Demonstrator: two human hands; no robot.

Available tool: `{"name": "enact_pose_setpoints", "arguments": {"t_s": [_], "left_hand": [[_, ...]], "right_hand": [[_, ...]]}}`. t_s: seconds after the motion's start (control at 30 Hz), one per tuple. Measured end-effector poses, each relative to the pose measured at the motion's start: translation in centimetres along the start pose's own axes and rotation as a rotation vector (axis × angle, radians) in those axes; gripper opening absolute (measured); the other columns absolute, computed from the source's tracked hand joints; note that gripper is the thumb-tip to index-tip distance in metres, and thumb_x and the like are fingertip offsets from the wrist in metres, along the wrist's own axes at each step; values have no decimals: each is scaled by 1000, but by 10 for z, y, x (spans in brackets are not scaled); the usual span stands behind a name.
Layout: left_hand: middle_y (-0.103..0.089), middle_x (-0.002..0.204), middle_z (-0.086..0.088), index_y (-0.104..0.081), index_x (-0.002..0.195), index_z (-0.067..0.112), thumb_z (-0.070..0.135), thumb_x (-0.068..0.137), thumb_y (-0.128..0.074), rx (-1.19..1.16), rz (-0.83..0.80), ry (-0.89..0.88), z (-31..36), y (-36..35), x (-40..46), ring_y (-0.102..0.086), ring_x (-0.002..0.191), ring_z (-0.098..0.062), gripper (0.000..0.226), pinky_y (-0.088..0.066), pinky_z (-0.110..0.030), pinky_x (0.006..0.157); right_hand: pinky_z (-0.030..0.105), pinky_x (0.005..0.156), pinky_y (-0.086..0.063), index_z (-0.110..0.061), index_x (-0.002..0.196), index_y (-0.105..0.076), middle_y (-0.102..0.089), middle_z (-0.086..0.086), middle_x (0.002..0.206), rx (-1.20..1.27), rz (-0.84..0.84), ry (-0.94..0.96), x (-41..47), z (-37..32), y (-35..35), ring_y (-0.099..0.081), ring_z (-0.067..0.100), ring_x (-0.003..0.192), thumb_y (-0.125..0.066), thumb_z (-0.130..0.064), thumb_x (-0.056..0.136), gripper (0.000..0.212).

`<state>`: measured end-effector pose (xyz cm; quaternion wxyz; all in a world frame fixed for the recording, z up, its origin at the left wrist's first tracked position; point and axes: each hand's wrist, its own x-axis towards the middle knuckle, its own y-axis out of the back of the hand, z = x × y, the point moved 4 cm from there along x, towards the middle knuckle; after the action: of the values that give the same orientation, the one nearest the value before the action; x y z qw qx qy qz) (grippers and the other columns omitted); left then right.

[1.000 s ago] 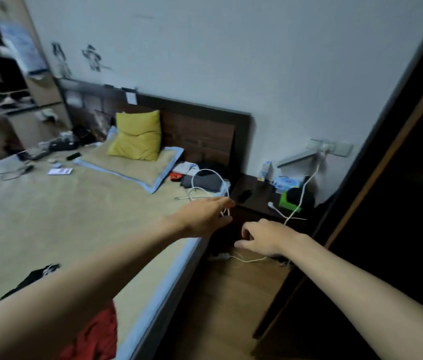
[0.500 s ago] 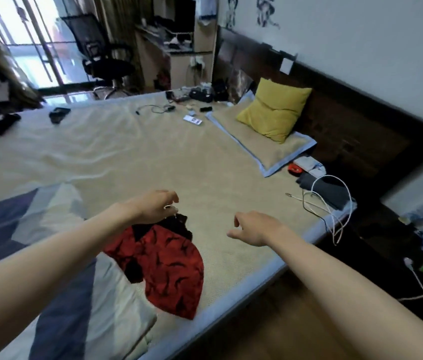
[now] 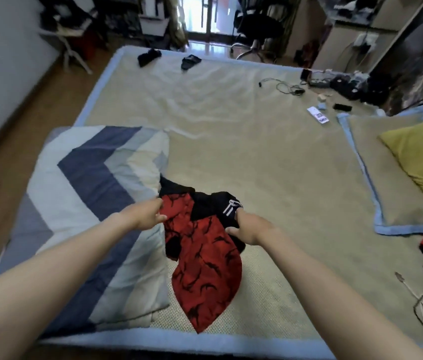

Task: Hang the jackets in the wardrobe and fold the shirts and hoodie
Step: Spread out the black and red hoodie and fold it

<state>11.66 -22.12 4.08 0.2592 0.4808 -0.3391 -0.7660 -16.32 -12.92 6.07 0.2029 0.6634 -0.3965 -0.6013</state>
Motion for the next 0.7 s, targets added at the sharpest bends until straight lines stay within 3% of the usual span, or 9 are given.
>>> {"name": "enact_pose_setpoints", "arguments": {"t_s": [0.1,0.17,0.27,0.37,0.47,0.57,0.67,0.7], "left_hand": [[-66,113,-8,-55,115,9,33,98,-59,-89,-1,135,2,-22,8,-61,104,-26,29,-50,-36,86],[-62,108,-5,-53,108,13,31,99,-59,-146,-11,195,2,-42,22,-57,97,-23,21,-45,-34,79],[-64,108,-11,-57,108,7,32,96,-64,-210,-12,290,0,-75,41,-62,99,-28,28,-44,-32,76],[-60,95,-7,-53,99,9,39,93,-66,-280,-46,357,-15,-108,68,-64,101,-31,33,-40,-30,72],[-66,116,-9,-52,119,10,69,71,-63,-469,-5,411,-55,-157,119,-65,106,-28,76,-52,-35,90],[-54,138,-15,-39,142,3,59,69,-80,-625,140,505,-92,-197,166,-56,125,-32,100,-46,-42,107],[-47,146,-14,-35,146,5,70,52,-86,-695,271,539,-82,-195,181,-51,132,-29,125,-42,-40,113],[-48,145,-14,-35,144,5,66,55,-87,-733,285,542,-78,-196,184,-52,130,-30,119,-43,-41,111]], "right_hand": [[39,88,-44,-2,135,-39,-59,20,135,25,-32,75,42,7,-3,-58,36,123,-54,-52,99,63],[40,93,-47,-4,134,-40,-59,18,135,41,-50,116,69,9,-8,-59,35,123,-57,-52,97,63],[42,98,-48,-8,135,-40,-56,14,137,60,-42,180,104,2,-19,-58,34,124,-60,-53,95,64],[48,103,-47,-9,145,-33,-49,16,142,37,-40,248,141,-12,-40,-54,37,129,-60,-52,95,71],[51,107,-44,-11,156,-20,-38,16,154,5,-26,281,180,-18,-61,-49,39,134,-60,-53,95,84],[52,109,-42,-14,161,-8,-20,13,165,-1,-25,266,215,-13,-83,-44,40,138,-60,-54,95,93],[50,113,-39,-18,163,0,-10,9,169,-38,-54,224,242,-3,-104,-40,39,141,-61,-57,92,101],[50,113,-39,-19,163,0,-12,7,168,-55,-54,206,249,-2,-108,-40,39,141,-63,-60,90,105]]}}
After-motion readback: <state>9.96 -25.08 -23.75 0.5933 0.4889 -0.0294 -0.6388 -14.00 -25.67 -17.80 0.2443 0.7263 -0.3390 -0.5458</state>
